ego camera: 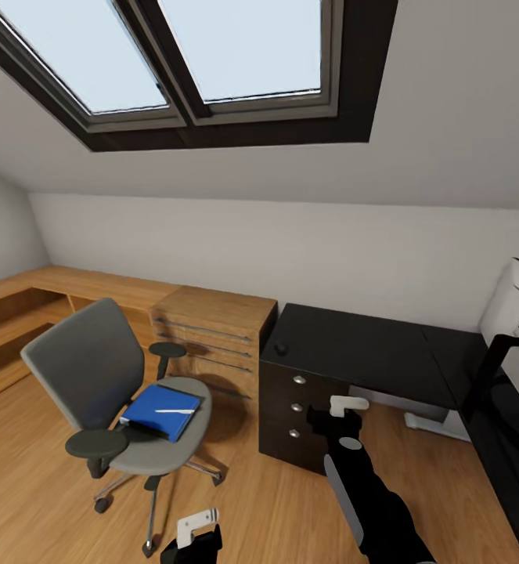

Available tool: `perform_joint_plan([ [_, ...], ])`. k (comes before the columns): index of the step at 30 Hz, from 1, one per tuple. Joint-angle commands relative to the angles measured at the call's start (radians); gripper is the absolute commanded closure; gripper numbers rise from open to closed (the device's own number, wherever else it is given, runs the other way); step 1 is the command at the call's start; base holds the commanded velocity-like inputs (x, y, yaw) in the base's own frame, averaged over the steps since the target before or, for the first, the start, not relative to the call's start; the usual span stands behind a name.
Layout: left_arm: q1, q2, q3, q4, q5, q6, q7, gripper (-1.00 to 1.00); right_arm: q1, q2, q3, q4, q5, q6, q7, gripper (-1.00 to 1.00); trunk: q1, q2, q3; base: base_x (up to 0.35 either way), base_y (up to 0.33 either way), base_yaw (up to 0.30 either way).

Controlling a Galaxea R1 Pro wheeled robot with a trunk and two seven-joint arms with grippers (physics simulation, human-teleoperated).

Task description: In the bedroom, organize the workspace by keeping the computer under the desk, ensuring the monitor is on the desk, placing the keyboard on the desk next to the monitor, placing the mouse on the desk next to the keyboard, moving the folder from the swivel chair onto the desk next to the mouse, stacking the notebook on top of the folder with the pen on top of the notebook, and positioning the swivel chair next to the desk.

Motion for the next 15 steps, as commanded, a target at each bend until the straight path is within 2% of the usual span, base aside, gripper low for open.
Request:
perform_joint_plan([
  [1, -0.001, 0.000, -0.009, 0.000, 0.011, -0.007, 0.008, -1.00, -0.001, 0.000, 0.002, -0.001, -0.006, 0.004, -0.007, -1.00, -0.004, 0.006, 0.002, -0.001, 0.000, -0.007],
  [15, -0.001, -0.002, -0.013, 0.002, 0.011, -0.005, 0.012, -1.00, 0.000, 0.000, 0.003, -0.007, -0.006, -0.001, -0.007, -1.00, -0.057, 0.104, 0.046, -0.001, 0.000, -0.001],
])
